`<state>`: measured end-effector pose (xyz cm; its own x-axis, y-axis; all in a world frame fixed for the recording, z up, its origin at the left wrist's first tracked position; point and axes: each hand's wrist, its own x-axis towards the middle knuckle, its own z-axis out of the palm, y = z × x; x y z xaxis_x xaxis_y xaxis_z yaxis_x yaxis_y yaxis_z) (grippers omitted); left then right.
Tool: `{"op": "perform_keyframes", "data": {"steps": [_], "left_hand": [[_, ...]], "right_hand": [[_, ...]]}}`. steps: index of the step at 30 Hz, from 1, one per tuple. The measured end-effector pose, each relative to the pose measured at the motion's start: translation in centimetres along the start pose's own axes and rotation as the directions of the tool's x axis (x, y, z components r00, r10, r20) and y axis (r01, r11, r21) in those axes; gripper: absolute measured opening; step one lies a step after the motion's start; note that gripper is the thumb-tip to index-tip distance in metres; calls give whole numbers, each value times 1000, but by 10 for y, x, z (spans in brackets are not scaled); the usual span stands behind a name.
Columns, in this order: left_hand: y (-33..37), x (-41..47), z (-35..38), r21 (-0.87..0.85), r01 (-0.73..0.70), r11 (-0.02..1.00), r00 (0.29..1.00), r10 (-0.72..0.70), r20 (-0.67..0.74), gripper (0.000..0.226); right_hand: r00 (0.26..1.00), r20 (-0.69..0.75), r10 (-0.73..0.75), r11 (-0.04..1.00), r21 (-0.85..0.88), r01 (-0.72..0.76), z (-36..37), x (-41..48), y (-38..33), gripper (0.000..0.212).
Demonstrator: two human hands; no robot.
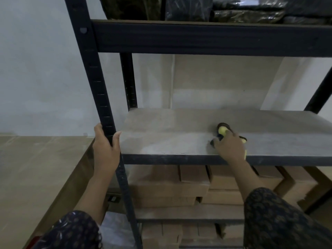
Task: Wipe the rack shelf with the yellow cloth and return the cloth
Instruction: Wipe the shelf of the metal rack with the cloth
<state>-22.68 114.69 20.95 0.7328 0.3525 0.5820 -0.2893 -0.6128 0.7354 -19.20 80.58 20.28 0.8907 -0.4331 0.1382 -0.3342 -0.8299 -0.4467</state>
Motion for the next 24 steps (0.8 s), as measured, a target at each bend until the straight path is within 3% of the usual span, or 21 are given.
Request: {"op": "perform_keyframes", "data": {"steps": [4, 7, 10, 12, 15, 17, 19, 21, 24], "left_hand": [[2, 0, 1, -11, 17, 1000, 1000, -17, -9, 36], [3, -1, 1, -19, 24, 1000, 1000, -24, -3, 37], [5, -2, -1, -20, 16, 1000, 1000, -15, 6, 37], [5, -2, -1, -16, 14, 1000, 1000, -14, 10, 37], [4, -3, -1, -17, 16, 1000, 1000, -16, 8, 37], [5, -3, 0, -25, 14, 1000, 1000, -14, 2, 36], [4, -3, 1, -23, 22, 999, 1000, -22, -2, 36], [3, -2, 2, -20, 28, 999, 1000, -28, -6, 36], [-1, 0, 3, -13, 8, 1000, 1000, -8, -22, 36]], "right_hand": [[975, 11, -223, 972, 83, 221, 17, -42, -40, 53], [898, 29, -438, 888, 170, 428, 32, -84, -79, 43], [834, 113, -540, 809, 342, 477, 27, -103, -104, 40], [850, 196, -488, 822, 430, 373, 10, -88, -104, 41], [951, 70, -301, 863, 445, 240, -18, -43, -88, 45], [992, -12, -126, 931, 345, 123, -28, -9, -66, 62], [997, 78, -19, 990, 143, 8, -28, 10, -46, 78], [988, 152, 22, 1000, -21, -19, -17, 19, -37, 60], [980, 198, -29, 999, -13, 32, 0, 22, -60, 40]]}}
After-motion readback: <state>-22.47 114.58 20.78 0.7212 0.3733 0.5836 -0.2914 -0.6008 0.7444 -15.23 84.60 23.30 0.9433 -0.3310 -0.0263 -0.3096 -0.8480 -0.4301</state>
